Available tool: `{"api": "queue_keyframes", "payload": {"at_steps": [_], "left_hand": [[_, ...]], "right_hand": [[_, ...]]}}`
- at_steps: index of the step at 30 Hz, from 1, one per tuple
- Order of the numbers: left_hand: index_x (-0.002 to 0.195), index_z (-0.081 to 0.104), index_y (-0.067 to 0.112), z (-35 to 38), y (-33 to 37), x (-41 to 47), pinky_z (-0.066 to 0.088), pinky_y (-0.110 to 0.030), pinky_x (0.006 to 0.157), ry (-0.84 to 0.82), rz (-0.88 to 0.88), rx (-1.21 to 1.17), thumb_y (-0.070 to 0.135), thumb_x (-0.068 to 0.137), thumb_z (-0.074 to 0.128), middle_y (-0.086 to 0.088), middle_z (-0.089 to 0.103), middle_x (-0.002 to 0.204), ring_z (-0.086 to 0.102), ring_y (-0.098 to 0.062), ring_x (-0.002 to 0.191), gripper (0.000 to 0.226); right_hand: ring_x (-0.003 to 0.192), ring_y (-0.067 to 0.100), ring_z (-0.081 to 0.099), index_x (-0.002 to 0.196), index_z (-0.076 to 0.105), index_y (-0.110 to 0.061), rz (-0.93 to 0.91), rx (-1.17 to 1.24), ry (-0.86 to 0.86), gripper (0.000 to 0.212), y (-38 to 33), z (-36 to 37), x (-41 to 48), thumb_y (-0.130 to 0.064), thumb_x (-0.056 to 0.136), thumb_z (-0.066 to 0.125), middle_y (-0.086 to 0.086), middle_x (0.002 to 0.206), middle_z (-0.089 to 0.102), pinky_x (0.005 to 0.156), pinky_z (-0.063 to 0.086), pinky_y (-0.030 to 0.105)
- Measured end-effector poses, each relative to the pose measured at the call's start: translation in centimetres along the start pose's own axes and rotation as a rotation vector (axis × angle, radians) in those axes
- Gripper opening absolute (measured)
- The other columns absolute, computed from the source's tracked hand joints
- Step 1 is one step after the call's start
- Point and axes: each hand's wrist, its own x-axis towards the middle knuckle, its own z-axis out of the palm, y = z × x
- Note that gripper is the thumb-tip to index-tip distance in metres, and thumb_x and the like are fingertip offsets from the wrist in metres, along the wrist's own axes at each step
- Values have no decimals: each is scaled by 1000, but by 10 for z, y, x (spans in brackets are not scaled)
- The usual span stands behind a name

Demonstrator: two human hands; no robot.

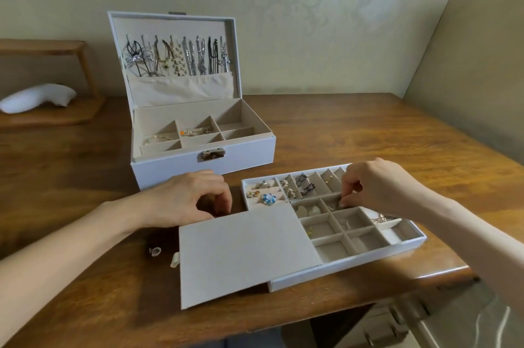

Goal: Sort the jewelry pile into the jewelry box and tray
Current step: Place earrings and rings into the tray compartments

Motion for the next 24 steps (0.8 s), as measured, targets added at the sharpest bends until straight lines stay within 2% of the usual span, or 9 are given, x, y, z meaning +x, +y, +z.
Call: {"api": "queue_keyframes", "payload": {"at_steps": [2,5,7,12,15,20,24], "left_hand": [[75,57,42,2,1,1,46,-19,74,2,6,-4,32,78,74,17,56,85,50,-3,92,21],[76,56,43,2,5,-1,47,-23,74,7,14,8,34,78,74,17,55,85,49,-4,92,20],[81,52,43,3,12,-4,45,-22,74,-3,30,37,39,76,73,19,53,85,48,-2,91,22],[97,51,36,8,20,-13,39,-10,72,54,35,157,49,74,73,22,47,90,43,6,89,35],[102,51,34,6,15,-16,32,-7,72,105,14,233,46,75,72,23,43,94,39,7,90,37],[88,58,31,2,16,-14,28,-7,66,91,29,190,39,77,73,26,42,80,39,11,85,21],[80,60,31,5,14,-11,30,-12,70,85,47,163,34,81,70,25,43,80,40,8,84,10]], "right_hand": [[60,5,49,57,54,-33,16,49,17,30,0,-1,-1,-32,74,78,-12,63,55,54,39,21],[60,10,54,65,65,-25,18,184,107,16,-1,-3,-2,-28,76,76,-10,63,61,55,41,23],[53,5,51,70,69,-22,-25,280,167,11,-6,-3,-4,-25,78,75,-10,60,60,51,38,17],[68,4,54,80,70,-29,-356,379,173,5,-45,4,-8,-25,80,72,-16,70,60,55,42,15],[66,1,52,82,71,-27,-474,379,185,4,-67,13,-2,-23,80,72,-18,72,57,55,38,11],[58,4,47,77,71,-22,-491,510,210,4,-83,12,12,-23,79,68,-14,69,58,54,34,10],[56,9,45,77,72,-21,-444,619,194,8,-79,8,14,-15,82,73,-6,70,63,54,33,11]]}}
